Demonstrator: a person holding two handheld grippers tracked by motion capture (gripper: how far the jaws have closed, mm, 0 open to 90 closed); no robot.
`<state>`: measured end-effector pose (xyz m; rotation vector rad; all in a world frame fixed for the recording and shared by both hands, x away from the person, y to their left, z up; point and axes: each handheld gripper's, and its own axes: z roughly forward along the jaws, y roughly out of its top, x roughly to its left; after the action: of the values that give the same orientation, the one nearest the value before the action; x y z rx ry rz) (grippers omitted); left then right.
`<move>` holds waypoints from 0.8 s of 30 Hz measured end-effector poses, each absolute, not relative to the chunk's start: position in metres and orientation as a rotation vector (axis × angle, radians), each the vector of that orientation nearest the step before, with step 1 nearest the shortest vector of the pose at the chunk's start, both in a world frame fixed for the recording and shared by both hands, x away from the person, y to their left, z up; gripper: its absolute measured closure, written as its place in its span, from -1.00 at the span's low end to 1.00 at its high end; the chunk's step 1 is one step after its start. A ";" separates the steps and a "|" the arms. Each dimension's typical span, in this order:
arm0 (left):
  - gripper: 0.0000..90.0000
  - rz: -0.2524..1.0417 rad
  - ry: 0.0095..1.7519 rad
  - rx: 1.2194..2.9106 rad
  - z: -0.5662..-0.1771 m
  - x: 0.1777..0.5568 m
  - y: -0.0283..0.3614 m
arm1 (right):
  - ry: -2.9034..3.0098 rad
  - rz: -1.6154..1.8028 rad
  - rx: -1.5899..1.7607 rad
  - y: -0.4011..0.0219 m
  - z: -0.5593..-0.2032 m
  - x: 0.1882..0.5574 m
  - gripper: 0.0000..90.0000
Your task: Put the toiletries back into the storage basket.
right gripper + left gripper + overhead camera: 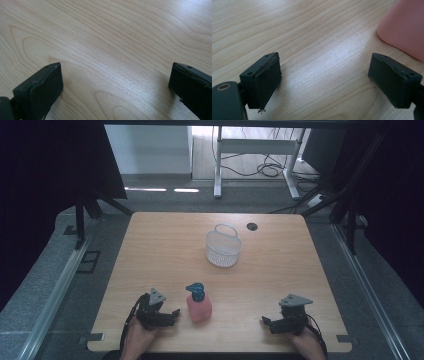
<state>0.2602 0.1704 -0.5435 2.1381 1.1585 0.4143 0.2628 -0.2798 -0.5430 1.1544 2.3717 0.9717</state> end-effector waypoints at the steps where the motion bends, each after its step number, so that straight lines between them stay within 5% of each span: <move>1: -0.75 0.413 1.157 2.140 -0.543 0.260 0.170 | 2.372 0.972 1.155 -0.280 -0.543 0.263 -1.00; 24: -0.76 0.377 1.081 2.109 -0.525 0.251 0.179 | 2.372 0.971 1.154 -0.279 -0.543 0.263 -1.00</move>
<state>0.2506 0.1794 -0.5251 2.1091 1.0807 0.3767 0.2630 -0.2795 -0.5431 1.1545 2.3719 0.9708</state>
